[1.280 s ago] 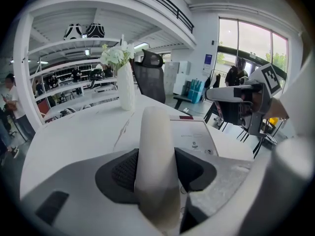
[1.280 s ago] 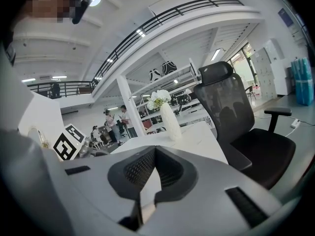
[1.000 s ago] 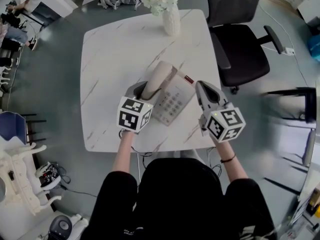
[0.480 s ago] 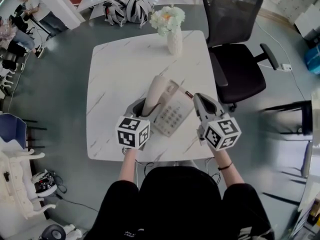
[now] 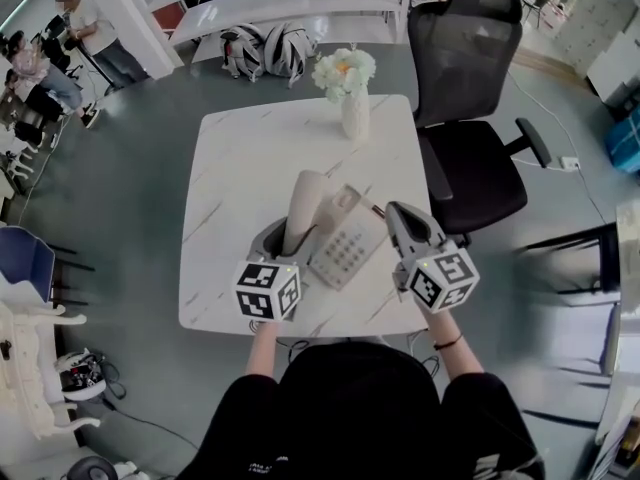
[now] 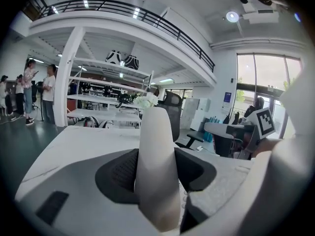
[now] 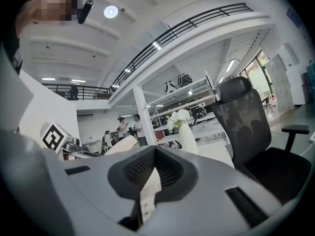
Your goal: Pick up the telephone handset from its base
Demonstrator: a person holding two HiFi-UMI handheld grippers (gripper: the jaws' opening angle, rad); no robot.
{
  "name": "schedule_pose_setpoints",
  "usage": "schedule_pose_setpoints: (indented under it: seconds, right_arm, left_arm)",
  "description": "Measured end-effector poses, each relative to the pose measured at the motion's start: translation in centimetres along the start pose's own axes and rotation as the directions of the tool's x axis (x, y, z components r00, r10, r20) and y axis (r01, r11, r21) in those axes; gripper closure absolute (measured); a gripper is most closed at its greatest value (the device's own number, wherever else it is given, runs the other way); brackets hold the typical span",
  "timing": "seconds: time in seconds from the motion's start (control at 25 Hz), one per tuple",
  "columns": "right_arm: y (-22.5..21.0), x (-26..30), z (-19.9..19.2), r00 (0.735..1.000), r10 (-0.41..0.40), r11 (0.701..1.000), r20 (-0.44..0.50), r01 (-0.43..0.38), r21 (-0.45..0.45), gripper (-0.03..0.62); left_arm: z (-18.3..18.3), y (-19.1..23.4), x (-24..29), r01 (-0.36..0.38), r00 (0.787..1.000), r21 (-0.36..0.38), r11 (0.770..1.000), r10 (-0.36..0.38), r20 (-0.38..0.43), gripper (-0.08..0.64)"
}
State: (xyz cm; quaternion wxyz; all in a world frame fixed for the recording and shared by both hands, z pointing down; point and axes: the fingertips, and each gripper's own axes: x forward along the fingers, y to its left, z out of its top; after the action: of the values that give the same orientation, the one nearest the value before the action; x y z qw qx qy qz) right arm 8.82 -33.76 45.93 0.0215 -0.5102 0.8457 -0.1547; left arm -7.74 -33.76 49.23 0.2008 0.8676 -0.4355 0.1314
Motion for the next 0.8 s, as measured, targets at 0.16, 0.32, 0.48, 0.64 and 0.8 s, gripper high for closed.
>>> schedule_pose_setpoints:
  seconds: [0.16, 0.32, 0.48, 0.64, 0.8]
  right_arm:
    - [0.5, -0.3, 0.9, 1.0, 0.02, 1.0, 0.022, -0.02, -0.01, 0.601]
    - [0.9, -0.3, 1.7, 0.998, 0.035, 0.999, 0.043, -0.034, -0.02, 0.601]
    - [1.4, -0.4, 2.5, 0.997, 0.042, 0.999, 0.064, -0.04, -0.029, 0.601]
    - [1.7, -0.5, 3.3, 0.995, 0.054, 0.998, 0.082, -0.051, -0.04, 0.601]
    - [2.0, -0.4, 4.1, 0.993, 0.066, 0.997, 0.096, -0.062, -0.044, 0.601]
  left_arm:
    - [1.0, -0.1, -1.5, -0.022, 0.998, -0.035, 0.999, 0.024, 0.051, 0.35]
    - [2.0, 0.0, -2.9, -0.041, 0.994, -0.074, 0.996, 0.048, 0.095, 0.35]
    - [2.7, 0.2, -4.2, -0.055, 0.989, -0.096, 0.994, 0.067, 0.128, 0.35]
    - [3.4, 0.4, -5.3, -0.068, 0.983, -0.131, 0.989, 0.089, 0.162, 0.35]
    - [4.0, 0.9, -6.5, -0.096, 0.974, -0.145, 0.985, 0.123, 0.191, 0.35]
